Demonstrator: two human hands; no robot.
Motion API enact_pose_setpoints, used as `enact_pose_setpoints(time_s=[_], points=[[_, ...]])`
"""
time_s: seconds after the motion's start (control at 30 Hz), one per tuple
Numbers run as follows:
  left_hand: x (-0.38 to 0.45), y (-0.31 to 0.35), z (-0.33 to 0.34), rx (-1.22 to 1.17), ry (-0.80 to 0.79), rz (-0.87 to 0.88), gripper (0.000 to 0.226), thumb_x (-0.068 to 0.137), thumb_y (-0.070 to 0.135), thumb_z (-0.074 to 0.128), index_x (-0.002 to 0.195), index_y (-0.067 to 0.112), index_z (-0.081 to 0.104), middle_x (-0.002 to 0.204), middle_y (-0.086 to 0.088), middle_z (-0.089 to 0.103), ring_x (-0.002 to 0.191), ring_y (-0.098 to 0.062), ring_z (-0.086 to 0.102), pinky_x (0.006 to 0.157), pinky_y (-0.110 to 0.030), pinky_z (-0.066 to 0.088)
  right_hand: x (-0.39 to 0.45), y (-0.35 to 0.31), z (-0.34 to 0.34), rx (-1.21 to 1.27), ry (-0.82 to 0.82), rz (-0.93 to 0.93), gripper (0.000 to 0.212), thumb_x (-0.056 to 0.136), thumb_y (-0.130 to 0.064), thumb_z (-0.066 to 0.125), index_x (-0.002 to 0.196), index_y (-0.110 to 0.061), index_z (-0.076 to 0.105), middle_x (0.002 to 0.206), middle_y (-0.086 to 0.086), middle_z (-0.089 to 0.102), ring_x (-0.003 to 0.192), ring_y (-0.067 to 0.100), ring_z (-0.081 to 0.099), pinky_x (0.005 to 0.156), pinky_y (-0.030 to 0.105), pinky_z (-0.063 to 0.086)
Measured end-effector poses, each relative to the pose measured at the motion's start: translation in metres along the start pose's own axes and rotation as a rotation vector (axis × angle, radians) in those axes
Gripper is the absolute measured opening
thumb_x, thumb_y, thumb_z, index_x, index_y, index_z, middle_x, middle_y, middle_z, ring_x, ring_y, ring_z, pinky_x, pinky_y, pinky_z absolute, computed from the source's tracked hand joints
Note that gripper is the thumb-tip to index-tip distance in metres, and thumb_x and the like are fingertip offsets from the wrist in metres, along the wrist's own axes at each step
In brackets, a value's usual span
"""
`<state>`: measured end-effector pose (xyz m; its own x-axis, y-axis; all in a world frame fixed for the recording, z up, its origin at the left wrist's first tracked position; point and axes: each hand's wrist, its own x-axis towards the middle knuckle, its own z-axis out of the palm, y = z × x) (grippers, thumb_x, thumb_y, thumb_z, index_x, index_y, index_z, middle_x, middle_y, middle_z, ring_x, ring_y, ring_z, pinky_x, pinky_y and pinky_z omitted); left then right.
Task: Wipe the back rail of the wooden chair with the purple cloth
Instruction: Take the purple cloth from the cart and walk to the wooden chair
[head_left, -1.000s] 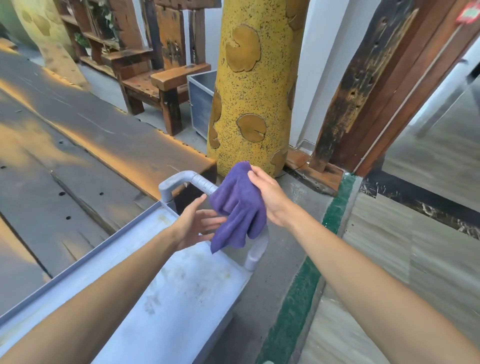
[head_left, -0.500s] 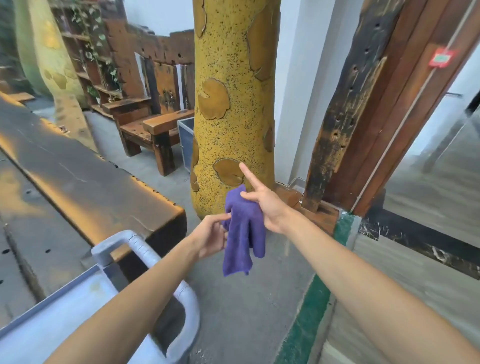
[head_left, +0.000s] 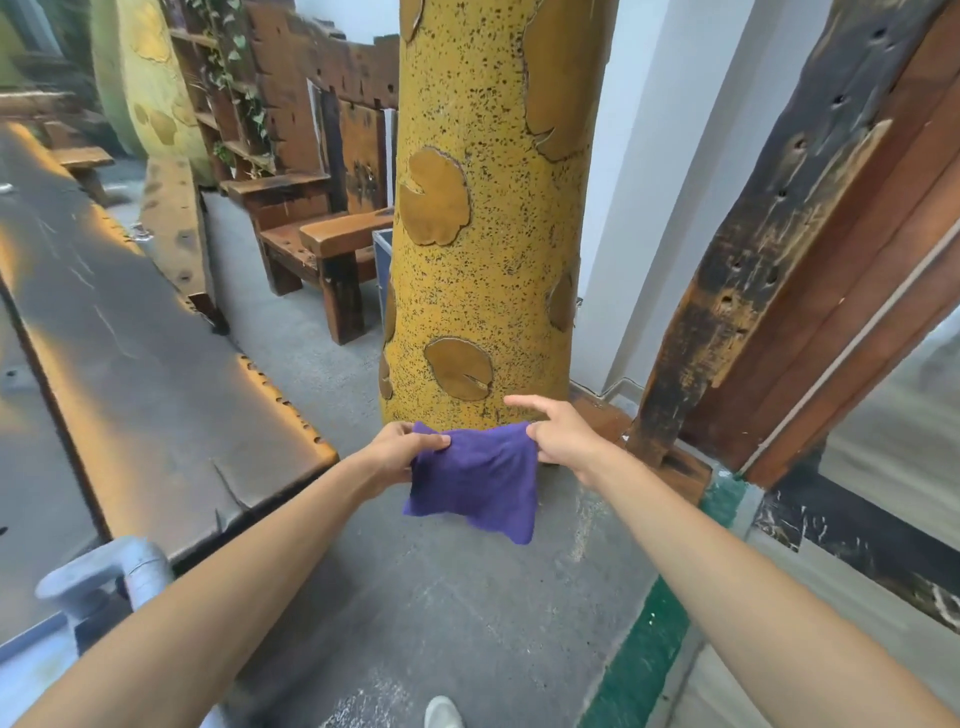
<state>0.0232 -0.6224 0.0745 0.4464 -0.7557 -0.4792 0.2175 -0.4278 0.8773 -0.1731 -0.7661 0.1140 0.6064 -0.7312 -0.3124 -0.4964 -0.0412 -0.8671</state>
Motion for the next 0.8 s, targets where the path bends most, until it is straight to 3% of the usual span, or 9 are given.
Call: enact_pose_setpoints(time_s=[0.07,0.17,0.23,0.37,0.47,0.57,0.63,0.73,0.8], points=[[0.028,0.012,-0.006,0.017,0.049,-0.018,0.026,0.087,0.017,0.080,0.103,0.011,0.060,0.110,-0.011,0.068,0.093,-0.021,0.065,0.071,-0.033,0.054,0.037,-0.001,-0.003,-0.073,0.016,0.033,0.065,0.090,0.010,0.032,0.126,-0.027,0.071,0.083,-0.002,0.054,0.067,0.014,0.052,0.074,0.032,0.050],[0.074,0.033,-0.027,0.055,0.144,-0.021,0.051,0.083,0.020,0.084,0.122,0.015,0.053,0.117,-0.011,0.061,0.106,-0.024,0.061,0.079,-0.036,0.055,0.100,-0.016,-0.007,-0.137,-0.052,0.061,0.049,0.096,0.007,0.038,0.125,-0.013,0.072,0.110,0.010,0.068,0.101,0.025,0.065,0.100,0.037,0.055],[0.097,0.047,-0.045,0.111,0.172,0.023,0.048,0.082,0.023,0.085,0.122,0.015,0.059,0.115,-0.012,0.064,0.102,-0.025,0.060,0.084,-0.038,0.053,0.137,-0.032,-0.006,-0.161,-0.084,0.037,0.043,0.099,0.005,0.040,0.126,-0.008,0.071,0.128,0.013,0.068,0.118,0.026,0.064,0.106,0.041,0.053],[0.139,0.081,-0.083,0.212,0.223,0.072,0.028,0.088,0.018,0.079,0.111,0.004,0.072,0.102,-0.011,0.068,0.093,-0.022,0.058,0.082,-0.034,0.050,0.196,-0.065,0.007,-0.246,-0.090,-0.050,0.025,0.093,-0.014,0.071,0.118,-0.013,0.076,0.124,0.004,0.073,0.112,0.017,0.065,0.098,0.030,0.049],[0.165,0.103,-0.110,0.341,0.262,0.084,0.018,0.093,0.016,0.072,0.107,0.006,0.077,0.092,-0.003,0.070,0.090,-0.018,0.060,0.074,-0.025,0.050,0.235,-0.090,0.022,-0.399,-0.130,-0.098,0.045,0.080,-0.027,0.087,0.122,-0.018,0.073,0.117,-0.002,0.070,0.109,0.019,0.066,0.098,0.031,0.051],[0.187,0.121,-0.134,0.440,0.307,0.094,0.019,0.095,0.020,0.067,0.106,0.010,0.080,0.103,-0.009,0.075,0.095,-0.020,0.064,0.087,-0.035,0.053,0.278,-0.115,0.040,-0.569,-0.157,-0.186,0.042,0.079,-0.024,0.086,0.119,-0.018,0.074,0.110,-0.003,0.068,0.104,0.019,0.064,0.090,0.026,0.046],[0.202,0.131,-0.149,0.479,0.341,0.110,0.019,0.093,0.023,0.070,0.102,0.013,0.082,0.106,-0.011,0.077,0.097,-0.023,0.066,0.094,-0.042,0.054,0.306,-0.129,0.053,-0.661,-0.148,-0.241,0.035,0.081,-0.021,0.084,0.115,-0.015,0.075,0.111,0.004,0.072,0.105,0.024,0.067,0.091,0.029,0.052],[0.234,0.149,-0.180,0.561,0.349,0.125,0.017,0.086,0.029,0.079,0.096,0.015,0.083,0.101,-0.014,0.076,0.091,-0.024,0.064,0.089,-0.046,0.055,0.360,-0.155,0.079,-0.757,-0.149,-0.311,0.021,0.088,-0.020,0.076,0.107,-0.010,0.075,0.107,0.012,0.075,0.100,0.032,0.070,0.088,0.040,0.058],[0.259,0.159,-0.203,0.676,0.357,0.124,0.017,0.081,0.026,0.081,0.095,0.014,0.081,0.097,-0.016,0.075,0.085,-0.023,0.062,0.083,-0.044,0.053,0.397,-0.175,0.095,-0.798,-0.169,-0.349,0.017,0.090,-0.023,0.073,0.100,-0.009,0.075,0.100,0.014,0.074,0.095,0.034,0.070,0.080,0.039,0.058]])
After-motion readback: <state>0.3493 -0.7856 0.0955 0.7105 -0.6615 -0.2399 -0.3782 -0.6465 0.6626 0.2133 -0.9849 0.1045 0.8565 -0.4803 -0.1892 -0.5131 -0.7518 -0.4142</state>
